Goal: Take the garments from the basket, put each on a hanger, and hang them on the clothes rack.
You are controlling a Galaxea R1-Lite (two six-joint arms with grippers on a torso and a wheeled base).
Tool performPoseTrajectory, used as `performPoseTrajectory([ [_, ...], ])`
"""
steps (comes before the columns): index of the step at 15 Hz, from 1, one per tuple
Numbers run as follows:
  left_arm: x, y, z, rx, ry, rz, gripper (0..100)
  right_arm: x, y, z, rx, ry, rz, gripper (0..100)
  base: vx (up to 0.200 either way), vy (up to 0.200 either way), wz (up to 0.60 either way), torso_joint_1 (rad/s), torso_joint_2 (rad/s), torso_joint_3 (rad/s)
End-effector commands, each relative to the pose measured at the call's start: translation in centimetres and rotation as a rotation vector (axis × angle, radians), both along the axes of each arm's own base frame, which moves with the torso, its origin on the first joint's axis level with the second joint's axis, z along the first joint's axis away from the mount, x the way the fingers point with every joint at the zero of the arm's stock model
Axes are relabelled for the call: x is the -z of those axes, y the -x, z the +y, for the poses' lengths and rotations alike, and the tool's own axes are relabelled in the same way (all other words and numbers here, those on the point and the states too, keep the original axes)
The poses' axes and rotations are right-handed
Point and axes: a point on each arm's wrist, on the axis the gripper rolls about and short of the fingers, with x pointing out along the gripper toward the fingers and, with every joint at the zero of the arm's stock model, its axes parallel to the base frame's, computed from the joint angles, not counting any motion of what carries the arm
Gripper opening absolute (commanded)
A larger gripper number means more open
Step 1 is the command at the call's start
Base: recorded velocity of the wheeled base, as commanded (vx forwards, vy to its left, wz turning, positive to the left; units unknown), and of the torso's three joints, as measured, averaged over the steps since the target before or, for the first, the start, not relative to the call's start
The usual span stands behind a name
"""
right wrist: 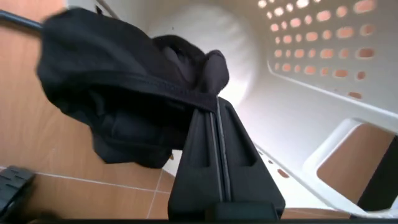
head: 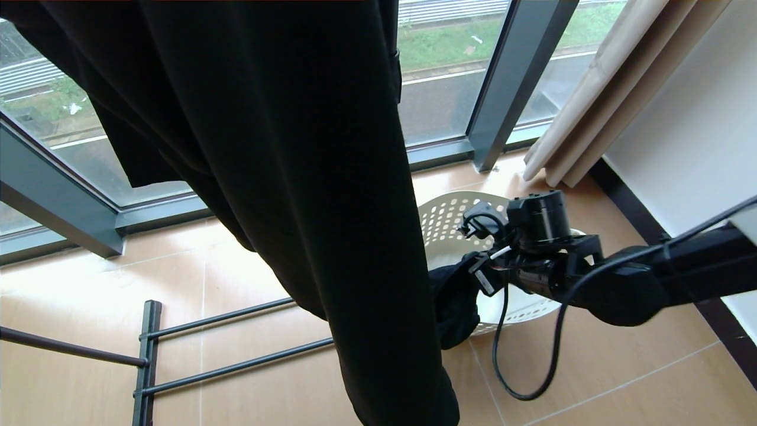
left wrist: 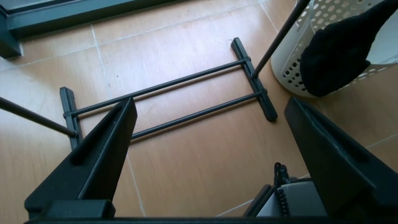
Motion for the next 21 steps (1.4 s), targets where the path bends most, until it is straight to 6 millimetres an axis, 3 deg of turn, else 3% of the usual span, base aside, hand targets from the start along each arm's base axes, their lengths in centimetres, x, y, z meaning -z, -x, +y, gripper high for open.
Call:
performPoseTrajectory([
  [1, 0.0, 0.0, 0.0, 0.000, 0.000, 0.001, 100, -5.6, 7.4, -0.4, -0.099, -0.078, -0.133, 0, 0.000, 0.000, 0.00, 0.000, 0.00, 0.000],
  [4, 0.0, 0.0, 0.0, 0.000, 0.000, 0.001, 100, -8.3, 11.9, -1.3, -0.169, -0.136, -0.213, 0, 0.000, 0.000, 0.00, 0.000, 0.00, 0.000],
  [7, 0.0, 0.0, 0.0, 0.000, -0.006, 0.002, 100, -9.7, 15.3, -2.7, -0.219, -0.181, -0.268, 0, 0.000, 0.000, 0.00, -0.001, 0.00, 0.017],
  [21, 0.0, 0.0, -0.1, 0.068, -0.015, 0.002, 100, -10.6, 15.5, -2.8, -0.218, -0.230, -0.344, 0, 0.000, 0.000, 0.00, 0.002, 0.00, 0.188],
])
